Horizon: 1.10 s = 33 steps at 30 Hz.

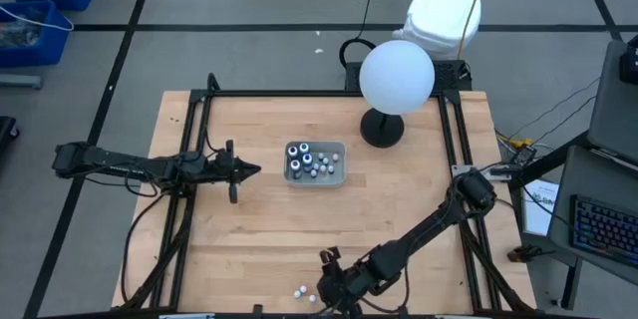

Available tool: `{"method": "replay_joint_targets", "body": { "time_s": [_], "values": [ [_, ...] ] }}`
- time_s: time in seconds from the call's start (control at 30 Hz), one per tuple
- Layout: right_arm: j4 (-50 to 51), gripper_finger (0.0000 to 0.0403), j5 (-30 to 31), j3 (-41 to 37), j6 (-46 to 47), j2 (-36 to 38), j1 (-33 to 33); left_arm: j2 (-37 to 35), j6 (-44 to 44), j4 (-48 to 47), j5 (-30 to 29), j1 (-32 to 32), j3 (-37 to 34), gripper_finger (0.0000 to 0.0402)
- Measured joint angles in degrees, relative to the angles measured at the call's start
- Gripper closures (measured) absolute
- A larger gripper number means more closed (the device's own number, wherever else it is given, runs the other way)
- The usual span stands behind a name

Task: Pick & Place food coloring
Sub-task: Put the small yellow food coloring bottle into the gray bin

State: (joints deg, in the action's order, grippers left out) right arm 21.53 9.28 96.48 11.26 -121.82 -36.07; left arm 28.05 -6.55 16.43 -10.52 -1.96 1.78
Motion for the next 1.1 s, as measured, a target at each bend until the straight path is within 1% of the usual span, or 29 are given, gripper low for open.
{"method": "replay_joint_targets", "body": {
  "time_s": [0.13, 0.3, 0.43, 0.6, 0.73, 0.97, 1.1],
  "values": [
    [0.07, 0.0195, 1.18, 0.0, 0.02, -0.6, -0.02, 0.07, 0.0, -0.18, 0.0, -0.04, -0.02, 0.0389],
    [0.63, 0.0198, 1.16, -0.08, 0.02, -0.8, 0.0, 0.07, 0.01, -0.29, 0.02, -0.04, -0.02, 0.0389],
    [-0.49, 0.0198, 1.17, -1.95, 0.49, -0.73, -0.02, 0.07, 0.02, -0.59, 0.02, -0.02, -0.02, 0.0389],
    [-1.76, 0.0198, 1.18, -5.16, 3.78, -0.74, -0.02, 0.07, 0.04, -0.87, 0.0, -0.01, -0.02, 0.0389],
    [-4.26, 0.0197, 1.16, -5.65, 4.33, -0.78, -0.02, 0.07, 0.04, -0.85, 0.0, 0.0, -0.02, 0.0389],
    [-4.17, 0.0209, 1.14, -5.68, 4.16, -0.74, -0.02, 0.07, 0.07, -0.83, 0.0, 0.0, -0.02, 0.0389],
    [-5.41, 0.0217, 1.0, -6.93, 4.13, -0.74, -0.02, 0.07, 0.11, -0.81, 0.0, 0.0, -0.02, 0.0389]
  ]
}}
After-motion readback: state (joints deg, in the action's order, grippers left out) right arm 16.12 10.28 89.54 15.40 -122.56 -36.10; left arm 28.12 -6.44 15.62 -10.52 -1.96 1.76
